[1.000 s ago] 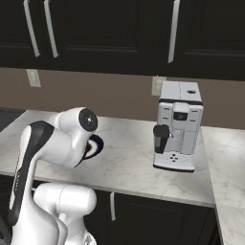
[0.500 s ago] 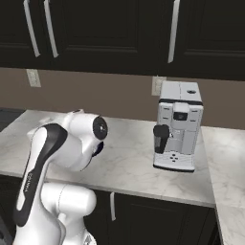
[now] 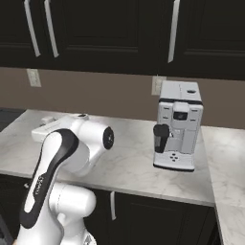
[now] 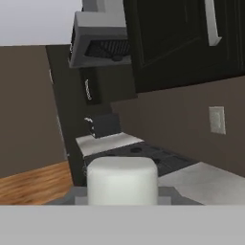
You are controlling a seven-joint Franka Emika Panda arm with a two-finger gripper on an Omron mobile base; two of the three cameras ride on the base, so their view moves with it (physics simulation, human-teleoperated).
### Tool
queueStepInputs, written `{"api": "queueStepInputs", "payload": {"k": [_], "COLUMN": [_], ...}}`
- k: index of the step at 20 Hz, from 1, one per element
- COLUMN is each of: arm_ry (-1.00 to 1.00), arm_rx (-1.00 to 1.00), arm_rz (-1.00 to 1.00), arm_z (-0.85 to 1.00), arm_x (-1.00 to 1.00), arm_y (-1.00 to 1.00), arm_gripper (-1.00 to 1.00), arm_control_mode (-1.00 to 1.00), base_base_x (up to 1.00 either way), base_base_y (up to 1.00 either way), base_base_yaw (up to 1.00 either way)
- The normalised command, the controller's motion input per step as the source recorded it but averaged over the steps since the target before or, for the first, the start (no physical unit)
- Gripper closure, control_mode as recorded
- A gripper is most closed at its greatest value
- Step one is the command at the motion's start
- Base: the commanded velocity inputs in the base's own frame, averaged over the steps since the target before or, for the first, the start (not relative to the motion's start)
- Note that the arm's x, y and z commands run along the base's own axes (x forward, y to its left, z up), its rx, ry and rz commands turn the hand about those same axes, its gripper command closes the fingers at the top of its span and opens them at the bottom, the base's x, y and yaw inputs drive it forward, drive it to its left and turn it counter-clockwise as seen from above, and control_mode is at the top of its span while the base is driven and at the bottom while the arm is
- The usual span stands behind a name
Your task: Pick up the marshmallow and place it in the cup of hot chocolate on the dining counter.
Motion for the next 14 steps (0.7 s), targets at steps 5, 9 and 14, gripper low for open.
{"api": "queueStepInputs", "payload": {"k": [5,9,14], "arm_ry": [0.00,0.00,0.00], "arm_rx": [0.00,0.00,0.00], "arm_rz": [0.00,0.00,0.00], "arm_z": [0.00,0.00,0.00], "arm_x": [0.00,0.00,0.00], "arm_y": [0.00,0.00,0.00], "arm_gripper": [1.00,1.00,1.00], "arm_control_mode": [1.00,1.00,1.00], "base_base_x": [-0.63,-0.88,-0.72], "base_base_y": [0.00,0.12,0.71], "base_base_yaw": [0.00,0.00,0.10]}}
